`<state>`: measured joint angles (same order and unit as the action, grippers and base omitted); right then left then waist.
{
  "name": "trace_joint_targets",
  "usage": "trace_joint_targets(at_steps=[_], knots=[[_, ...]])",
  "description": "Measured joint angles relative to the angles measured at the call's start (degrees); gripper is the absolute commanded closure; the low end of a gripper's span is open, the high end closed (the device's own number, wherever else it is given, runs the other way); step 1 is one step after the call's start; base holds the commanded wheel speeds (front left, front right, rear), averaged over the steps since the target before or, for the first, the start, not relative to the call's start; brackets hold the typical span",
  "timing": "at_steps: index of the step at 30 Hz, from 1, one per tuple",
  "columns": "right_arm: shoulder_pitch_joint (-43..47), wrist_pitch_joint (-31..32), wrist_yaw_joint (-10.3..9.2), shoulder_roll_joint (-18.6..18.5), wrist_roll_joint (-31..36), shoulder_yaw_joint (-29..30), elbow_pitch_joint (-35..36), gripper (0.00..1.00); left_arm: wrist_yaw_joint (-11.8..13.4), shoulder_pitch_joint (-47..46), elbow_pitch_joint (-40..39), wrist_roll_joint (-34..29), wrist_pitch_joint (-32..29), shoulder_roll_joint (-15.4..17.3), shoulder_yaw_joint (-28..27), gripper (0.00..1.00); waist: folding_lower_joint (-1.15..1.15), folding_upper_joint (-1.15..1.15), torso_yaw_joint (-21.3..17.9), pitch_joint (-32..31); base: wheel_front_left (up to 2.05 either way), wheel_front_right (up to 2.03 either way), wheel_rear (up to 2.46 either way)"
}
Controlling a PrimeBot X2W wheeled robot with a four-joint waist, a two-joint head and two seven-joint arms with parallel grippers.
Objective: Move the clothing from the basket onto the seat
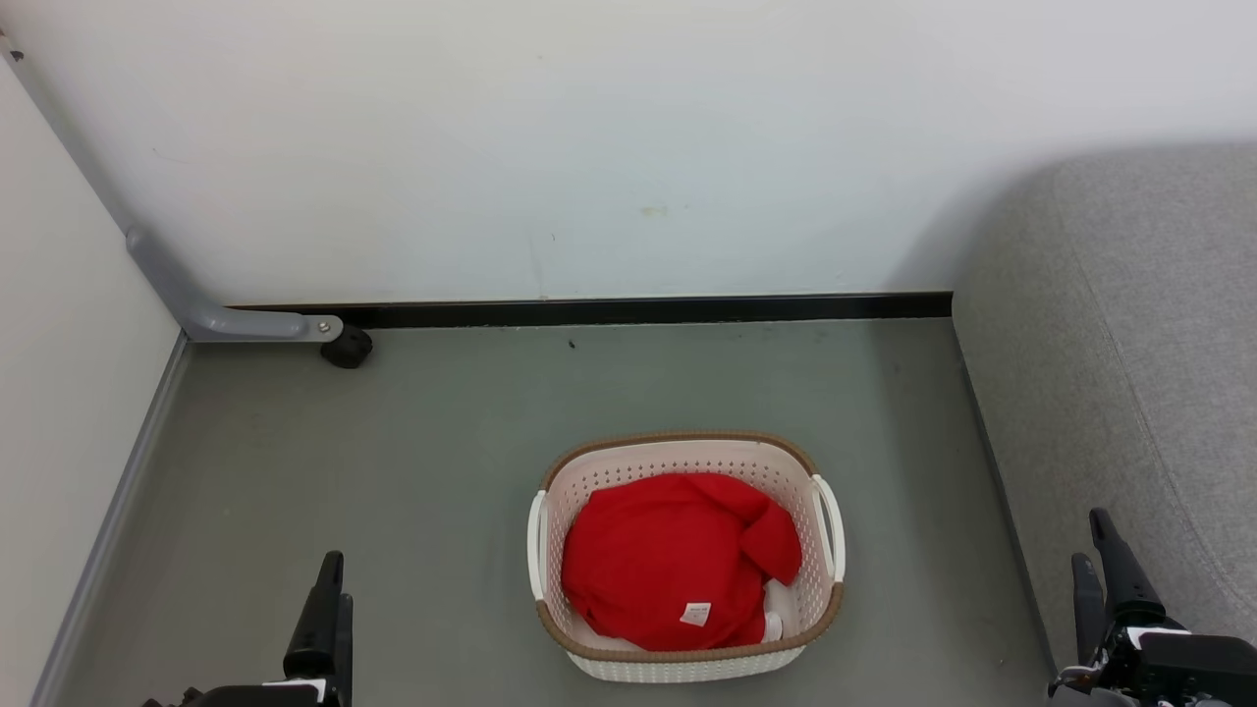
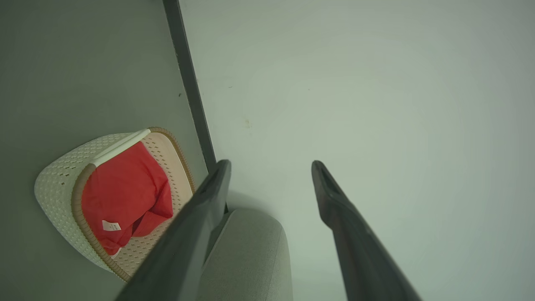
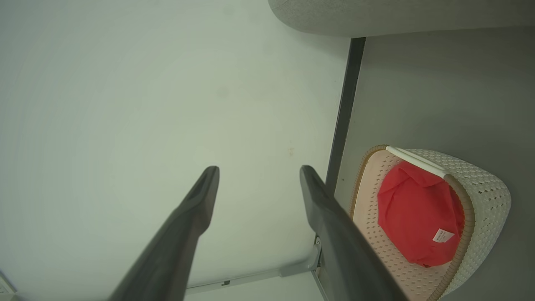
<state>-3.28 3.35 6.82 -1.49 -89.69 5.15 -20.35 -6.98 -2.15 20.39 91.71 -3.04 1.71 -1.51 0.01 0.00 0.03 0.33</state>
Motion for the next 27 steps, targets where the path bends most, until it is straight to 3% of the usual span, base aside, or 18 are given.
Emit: trace_joint_targets(at_steps=[11, 27], knots=[[-0.52, -2.29, 0.00, -1.04, 3.89, -2.34, 0.23, 0.00, -0.01, -0.14, 0.26, -0.85, 2.11, 0.10, 1.42, 0.00, 0.00, 0.00, 0.03, 0.06, 0.00, 0.00, 0.00], [-2.13, -5.99, 0.00, -3.39, 15.94, -5.59, -0.43, 0.00, -0.02, -1.37, 2.69, -11.56, 5.64, 0.19, 1.78, 0.00, 0.00, 0.00, 0.09, -0.12, 0.00, 0.00, 0.00]])
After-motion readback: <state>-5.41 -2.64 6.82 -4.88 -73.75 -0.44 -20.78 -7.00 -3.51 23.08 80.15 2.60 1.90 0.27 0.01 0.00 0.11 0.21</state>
